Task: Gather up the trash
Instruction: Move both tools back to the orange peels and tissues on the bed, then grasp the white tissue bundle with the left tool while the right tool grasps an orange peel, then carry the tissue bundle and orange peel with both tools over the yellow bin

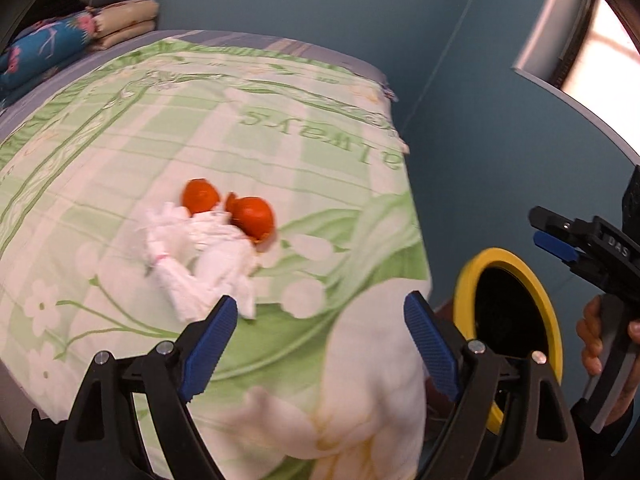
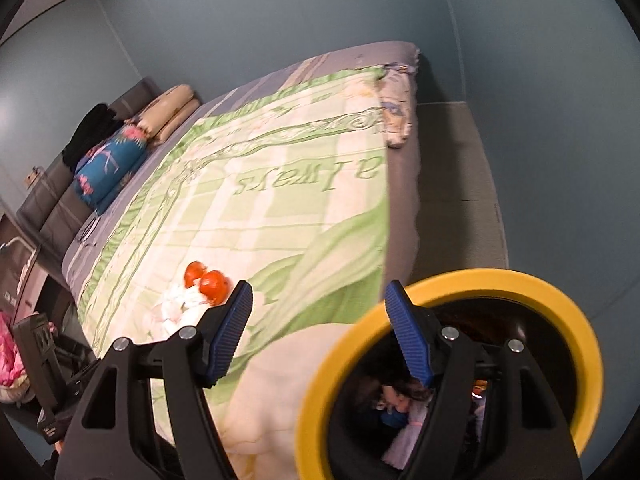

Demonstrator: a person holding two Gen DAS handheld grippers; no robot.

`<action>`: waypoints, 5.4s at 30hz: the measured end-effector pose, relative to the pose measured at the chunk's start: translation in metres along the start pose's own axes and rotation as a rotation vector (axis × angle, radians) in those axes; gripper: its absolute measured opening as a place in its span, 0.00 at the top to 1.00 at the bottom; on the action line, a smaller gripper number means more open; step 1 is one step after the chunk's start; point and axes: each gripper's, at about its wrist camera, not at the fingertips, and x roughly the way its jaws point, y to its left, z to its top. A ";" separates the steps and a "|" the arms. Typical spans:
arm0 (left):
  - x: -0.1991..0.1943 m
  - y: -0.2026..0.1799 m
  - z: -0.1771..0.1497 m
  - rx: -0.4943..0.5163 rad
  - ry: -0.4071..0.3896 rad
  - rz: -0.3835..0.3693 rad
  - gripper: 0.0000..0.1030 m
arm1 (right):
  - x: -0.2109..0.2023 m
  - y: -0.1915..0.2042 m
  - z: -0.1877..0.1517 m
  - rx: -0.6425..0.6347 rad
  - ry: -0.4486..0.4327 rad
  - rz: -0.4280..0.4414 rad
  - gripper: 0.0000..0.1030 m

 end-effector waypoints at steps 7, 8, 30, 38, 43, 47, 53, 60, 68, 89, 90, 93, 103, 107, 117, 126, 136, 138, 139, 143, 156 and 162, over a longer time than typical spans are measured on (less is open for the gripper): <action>0.005 0.053 0.007 -0.087 -0.003 0.067 0.20 | 0.038 0.042 0.005 -0.056 0.060 0.027 0.37; 0.008 0.063 0.008 -0.103 -0.001 0.083 0.20 | 0.043 0.048 0.005 -0.064 0.068 0.028 0.37; 0.069 0.148 0.013 -0.257 0.130 0.179 0.21 | 0.224 0.143 -0.005 -0.209 0.445 0.076 0.38; 0.086 0.150 0.015 -0.258 0.159 0.176 0.26 | 0.247 0.160 -0.003 -0.229 0.470 0.072 0.41; 0.095 0.146 0.017 -0.230 0.177 0.178 0.36 | 0.262 0.165 -0.005 -0.245 0.482 0.053 0.43; 0.100 0.139 0.020 -0.208 0.187 0.167 0.50 | 0.270 0.166 -0.008 -0.242 0.495 0.054 0.44; 0.107 0.126 0.021 -0.163 0.204 0.140 0.79 | 0.274 0.176 -0.016 -0.280 0.515 0.083 0.64; 0.099 0.133 0.017 -0.194 0.201 0.109 0.83 | 0.268 0.178 -0.018 -0.304 0.501 0.066 0.70; 0.076 0.125 0.020 -0.160 0.162 0.101 0.84 | 0.246 0.171 -0.014 -0.281 0.465 0.079 0.71; -0.014 0.127 0.003 -0.103 0.015 0.117 0.84 | 0.144 0.149 -0.016 -0.240 0.325 0.154 0.72; -0.019 0.126 0.002 -0.096 0.003 0.120 0.84 | 0.135 0.147 -0.017 -0.237 0.310 0.159 0.72; -0.035 0.119 -0.001 -0.085 -0.031 0.110 0.84 | 0.114 0.143 -0.018 -0.232 0.280 0.179 0.72; -0.084 0.088 -0.026 -0.037 -0.129 0.078 0.84 | 0.059 0.130 -0.029 -0.194 0.191 0.215 0.72; -0.105 0.071 -0.030 -0.005 -0.173 0.080 0.84 | 0.037 0.121 -0.032 -0.186 0.147 0.209 0.72; -0.136 0.016 -0.029 0.085 -0.247 0.032 0.84 | -0.017 0.091 -0.030 -0.151 0.063 0.204 0.72; -0.143 -0.032 -0.025 0.162 -0.283 -0.014 0.84 | -0.054 0.053 -0.028 -0.094 -0.023 0.169 0.72; -0.136 -0.088 -0.014 0.262 -0.292 -0.060 0.84 | -0.088 0.012 -0.028 -0.038 -0.109 0.130 0.72; -0.133 -0.100 -0.012 0.283 -0.286 -0.071 0.84 | -0.092 0.003 -0.029 -0.026 -0.122 0.115 0.72; -0.132 -0.107 -0.013 0.292 -0.284 -0.074 0.84 | -0.094 -0.001 -0.029 -0.021 -0.128 0.107 0.72; -0.125 -0.129 -0.012 0.335 -0.273 -0.084 0.84 | -0.101 -0.019 -0.033 0.012 -0.136 0.087 0.72; -0.087 -0.176 -0.011 0.419 -0.211 -0.117 0.84 | -0.100 -0.062 -0.044 0.109 -0.120 0.038 0.71; -0.071 -0.188 -0.015 0.444 -0.182 -0.117 0.84 | -0.093 -0.073 -0.049 0.140 -0.100 0.030 0.71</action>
